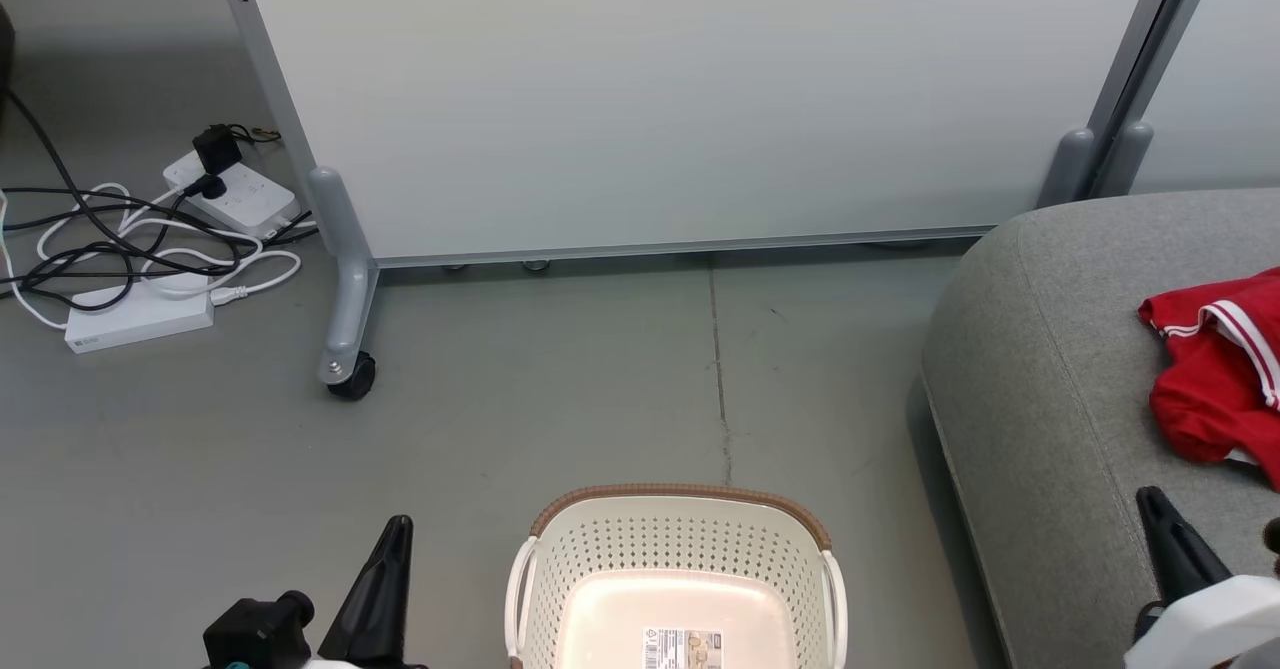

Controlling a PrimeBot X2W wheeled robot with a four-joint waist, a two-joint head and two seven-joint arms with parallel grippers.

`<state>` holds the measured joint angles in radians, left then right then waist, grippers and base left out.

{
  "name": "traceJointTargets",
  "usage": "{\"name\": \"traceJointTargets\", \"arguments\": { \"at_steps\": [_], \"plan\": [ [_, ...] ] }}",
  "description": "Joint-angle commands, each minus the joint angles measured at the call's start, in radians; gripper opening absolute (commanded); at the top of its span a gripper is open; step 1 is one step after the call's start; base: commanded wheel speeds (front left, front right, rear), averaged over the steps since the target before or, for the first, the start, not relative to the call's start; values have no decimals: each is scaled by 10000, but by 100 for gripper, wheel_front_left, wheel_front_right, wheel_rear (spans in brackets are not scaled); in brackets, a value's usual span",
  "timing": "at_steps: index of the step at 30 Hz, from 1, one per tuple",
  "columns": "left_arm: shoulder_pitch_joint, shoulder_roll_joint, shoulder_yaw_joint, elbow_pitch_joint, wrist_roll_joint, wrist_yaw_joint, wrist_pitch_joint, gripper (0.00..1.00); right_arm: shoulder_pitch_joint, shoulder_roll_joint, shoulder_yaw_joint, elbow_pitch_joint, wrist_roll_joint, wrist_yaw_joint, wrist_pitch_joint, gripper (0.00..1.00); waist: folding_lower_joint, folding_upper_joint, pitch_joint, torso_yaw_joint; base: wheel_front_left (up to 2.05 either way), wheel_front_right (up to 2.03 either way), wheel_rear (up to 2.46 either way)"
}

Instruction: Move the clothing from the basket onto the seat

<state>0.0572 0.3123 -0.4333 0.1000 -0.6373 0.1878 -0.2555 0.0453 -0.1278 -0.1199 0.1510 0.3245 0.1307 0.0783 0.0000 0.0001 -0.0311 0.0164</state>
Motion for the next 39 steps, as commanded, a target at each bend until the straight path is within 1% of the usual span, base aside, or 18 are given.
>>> {"name": "traceJointTargets", "arguments": {
  "at_steps": [1,2,13,30,31,39],
  "plan": [
    [-56,8,-6,-263,-324,-120,-9,0,-397,-422,-458,224,485,0,395,0,0,-1,10,4,0,0,0],
    [-56,8,-6,-263,-324,-120,-9,0,-397,-422,-458,224,485,0,395,0,0,-1,10,4,0,0,0],
    [245,-388,-369,-632,-1551,-553,-18,0,-821,-1775,-2224,1833,2327,0,2318,0,0,-1,78,28,0,0,0],
    [660,-918,-856,-1140,-3160,-1119,-33,0,-1392,-3575,-4568,3970,4747,1,4864,0,0,-1,184,66,0,0,0],
    [701,-972,-906,-1192,-3335,-1179,-35,0,-1446,-3767,-4813,4195,5000,1,5134,0,0,-1,197,71,0,0,0],
    [872,-1192,-1105,-1401,-3987,-1403,-41,0,-1678,-4487,-5756,5056,5972,1,6158,0,0,-1,246,89,0,0,0]
  ]
}}
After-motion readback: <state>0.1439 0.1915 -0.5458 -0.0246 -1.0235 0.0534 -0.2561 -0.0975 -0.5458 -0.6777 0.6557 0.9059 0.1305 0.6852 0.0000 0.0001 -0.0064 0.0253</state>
